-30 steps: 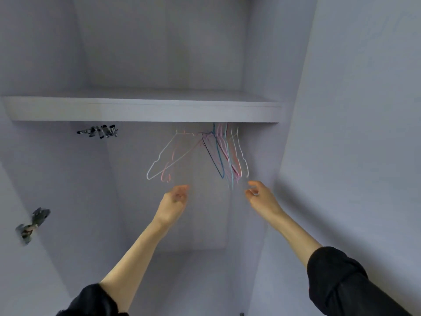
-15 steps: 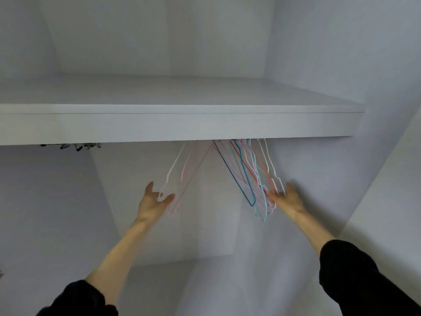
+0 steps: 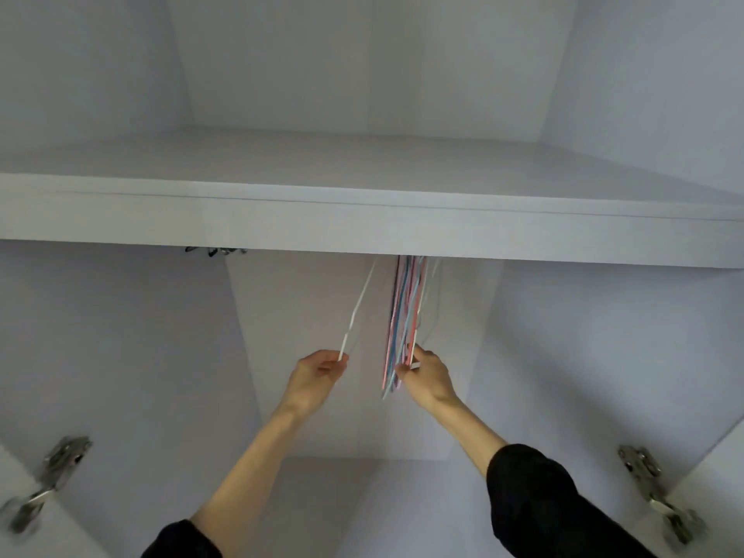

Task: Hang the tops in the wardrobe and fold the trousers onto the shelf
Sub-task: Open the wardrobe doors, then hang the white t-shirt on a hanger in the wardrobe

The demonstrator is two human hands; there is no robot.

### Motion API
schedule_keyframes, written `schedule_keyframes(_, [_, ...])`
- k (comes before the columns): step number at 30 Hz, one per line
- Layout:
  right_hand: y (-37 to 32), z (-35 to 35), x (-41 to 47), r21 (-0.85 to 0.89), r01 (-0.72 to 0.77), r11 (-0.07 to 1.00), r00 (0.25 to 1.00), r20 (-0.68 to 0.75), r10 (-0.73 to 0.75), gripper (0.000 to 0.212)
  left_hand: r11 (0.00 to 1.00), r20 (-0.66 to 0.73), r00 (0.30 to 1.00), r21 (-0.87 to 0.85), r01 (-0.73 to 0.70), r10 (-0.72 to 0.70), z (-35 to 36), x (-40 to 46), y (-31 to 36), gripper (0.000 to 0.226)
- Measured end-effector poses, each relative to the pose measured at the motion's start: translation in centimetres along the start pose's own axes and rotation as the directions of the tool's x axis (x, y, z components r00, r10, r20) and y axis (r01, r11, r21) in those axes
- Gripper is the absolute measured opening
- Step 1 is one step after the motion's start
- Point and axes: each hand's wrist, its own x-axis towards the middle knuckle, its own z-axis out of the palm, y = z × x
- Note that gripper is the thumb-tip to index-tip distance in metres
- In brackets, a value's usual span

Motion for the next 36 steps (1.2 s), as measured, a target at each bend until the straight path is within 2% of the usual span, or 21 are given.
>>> schedule_keyframes(4, [-1.6,2.6,-0.1,-0.027,0.068,0.997,0.995,0.071,-0.066,0.03,1.0,-0.069,0.998,-0.002,-0.001,0.0,-2.2,-0.4,-1.2,0.02])
schedule_keyframes(9, [-3.7,4.8,-0.1,-0.057,0.156,0.986,0.971,0.194,-0.143,0.035,1.0,-0.157,0.988,-0.011,0.007,-0.008,-4.5,-1.4,-2.4,0.026])
schedule_keyframes(12, [-4.8,5.8,-0.2,-0.082,0.204,0.976,0.952,0.248,-0.178,0.039,0.999,-0.164,0.985,0.008,0.049,-0.047,-5.6,-1.7,-2.7,0.016])
schedule_keyframes(15, [-5.6,6.5,-0.5,-0.084,0.236,0.968,0.943,0.261,-0.207,0.035,0.994,-0.129,0.986,-0.017,0.107,-0.108,-6.4,-2.1,-3.1,0.028])
schedule_keyframes(19, [-5.5,6.6,-1.3,-0.018,0.239,0.971,0.948,0.221,-0.229,0.035,0.993,-0.068,0.991,-0.018,0.117,-0.118,-6.9,-2.7,-3.5,0.033])
schedule_keyframes(21, [-4.6,6.4,-1.9,-0.012,0.24,0.971,0.957,0.172,-0.234,0.042,0.99,-0.045,0.99,-0.063,0.129,-0.132,-6.6,-3.2,-3.6,0.037])
schedule_keyframes(25, [-1.5,5.5,-4.7,-0.048,0.164,0.985,0.982,0.106,-0.158,0.06,0.982,-0.009,0.987,-0.106,0.158,-0.16,-4.6,-5.1,-4.7,0.039])
schedule_keyframes(28, [1.3,3.8,-7.4,-0.077,0.072,0.994,0.993,0.097,-0.065,0.061,0.991,-0.005,0.994,-0.074,0.11,-0.111,-2.5,-7.2,-5.1,0.027])
schedule_keyframes(30, [3.4,2.0,-10.0,-0.083,0.004,0.997,0.997,0.072,0.002,0.056,0.998,0.043,0.998,-0.052,0.046,-0.044,-0.9,-8.9,-4.8,0.02])
schedule_keyframes(32, [5.6,0.1,-13.2,-0.06,-0.066,0.996,0.997,0.025,0.067,0.051,0.999,0.163,0.987,-0.034,0.004,0.002,1.2,-11.0,-3.6,0.02])
schedule_keyframes(36, [9.3,-3.3,-20.8,-0.031,-0.169,0.985,0.984,-0.065,0.167,0.041,0.997,0.4,0.913,-0.065,-0.051,0.073,5.7,-16.9,-0.6,0.019])
